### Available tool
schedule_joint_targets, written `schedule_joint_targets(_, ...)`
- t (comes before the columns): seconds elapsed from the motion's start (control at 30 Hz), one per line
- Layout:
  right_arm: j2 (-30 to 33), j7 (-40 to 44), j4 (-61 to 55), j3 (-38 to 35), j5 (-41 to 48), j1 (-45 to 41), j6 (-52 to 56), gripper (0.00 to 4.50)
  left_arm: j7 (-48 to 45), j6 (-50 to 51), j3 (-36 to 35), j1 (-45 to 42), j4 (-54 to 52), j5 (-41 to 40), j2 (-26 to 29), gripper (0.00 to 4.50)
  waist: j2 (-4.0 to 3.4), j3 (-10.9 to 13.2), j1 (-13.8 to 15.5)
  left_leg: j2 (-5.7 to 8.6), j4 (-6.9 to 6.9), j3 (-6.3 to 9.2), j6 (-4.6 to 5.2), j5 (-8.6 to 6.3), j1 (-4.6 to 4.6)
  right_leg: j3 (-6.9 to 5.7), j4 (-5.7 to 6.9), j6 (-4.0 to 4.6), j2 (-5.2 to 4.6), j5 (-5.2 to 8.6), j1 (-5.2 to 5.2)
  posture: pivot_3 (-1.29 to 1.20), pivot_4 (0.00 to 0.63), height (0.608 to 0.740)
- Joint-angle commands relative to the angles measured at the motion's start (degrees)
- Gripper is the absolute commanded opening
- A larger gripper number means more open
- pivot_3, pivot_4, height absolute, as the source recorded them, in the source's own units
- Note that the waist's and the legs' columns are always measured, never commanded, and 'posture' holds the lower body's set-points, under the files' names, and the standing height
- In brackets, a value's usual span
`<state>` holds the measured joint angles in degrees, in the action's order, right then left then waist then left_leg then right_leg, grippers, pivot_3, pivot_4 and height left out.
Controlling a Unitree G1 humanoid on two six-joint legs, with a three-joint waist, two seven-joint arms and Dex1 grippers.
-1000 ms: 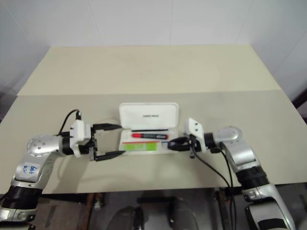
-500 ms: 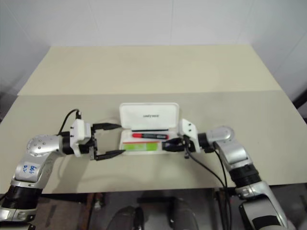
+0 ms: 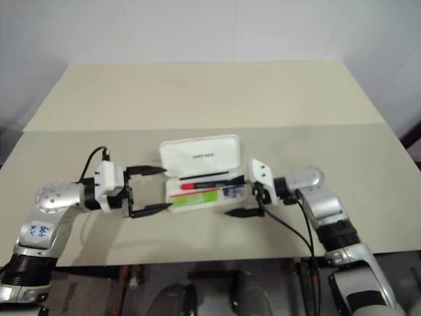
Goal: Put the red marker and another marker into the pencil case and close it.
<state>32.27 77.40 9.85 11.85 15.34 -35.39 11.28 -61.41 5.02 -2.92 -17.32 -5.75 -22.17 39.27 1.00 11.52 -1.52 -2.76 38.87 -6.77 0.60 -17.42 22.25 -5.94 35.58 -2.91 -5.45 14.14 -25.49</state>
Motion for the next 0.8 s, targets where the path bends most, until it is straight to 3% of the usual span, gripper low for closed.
schedule_joint_targets(0.03, 0.47, -1.07, -6.71, -3.99, 4.52, 0.03, 2.36, 4.48, -0.06, -0.31, -1.27, -1.01, -0.51, -0.73, 0.41, 4.5, 0.0, 0.0, 0.03, 0.0, -0.01, 0.0, 0.0, 0.0, 0.01, 0.0, -0.02, 0.0, 0.0, 0.0, 0.0, 0.0, 0.15, 0.74)
schedule_joint_targets(0.4, 6.95, -8.37, -18.63, -16.31, 10.07, 12.55, 6.83, 4.48, -0.59, -0.81, -3.6, -1.44, 2.13, -2.18, 0.11, 4.5, 0.0, 0.0, 1.34, 0.0, -0.02, -0.01, 0.02, -0.07, 0.03, -0.01, -0.09, -0.01, 0.01, 0.0, -0.01, 0.0, 0.15, 0.74)
schedule_joint_targets(0.67, 9.72, -11.85, -17.8, -23.56, 10.36, 18.34, 3.61, 4.48, -3.31, -2.34, -7.91, 0.81, 5.67, -4.17, 0.88, 4.5, 0.0, 0.0, 1.36, -0.03, -0.08, -0.05, 0.01, -0.06, 0.0, 0.0, -0.14, 0.0, 0.08, 0.01, -0.01, 0.0, 0.15, 0.74)
schedule_joint_targets(0.8, 9.95, -11.66, -16.71, -24.32, 10.59, 18.65, 1.7, 4.5, -4.64, -3.12, -9.16, 1.05, 7.52, -4.85, 0.94, 3.26, 0.0, 0.0, 1.42, -0.02, -0.09, -0.04, 0.0, -0.05, 0.0, 0.0, -0.14, 0.01, 0.08, 0.02, -0.01, 0.0, 0.15, 0.74)
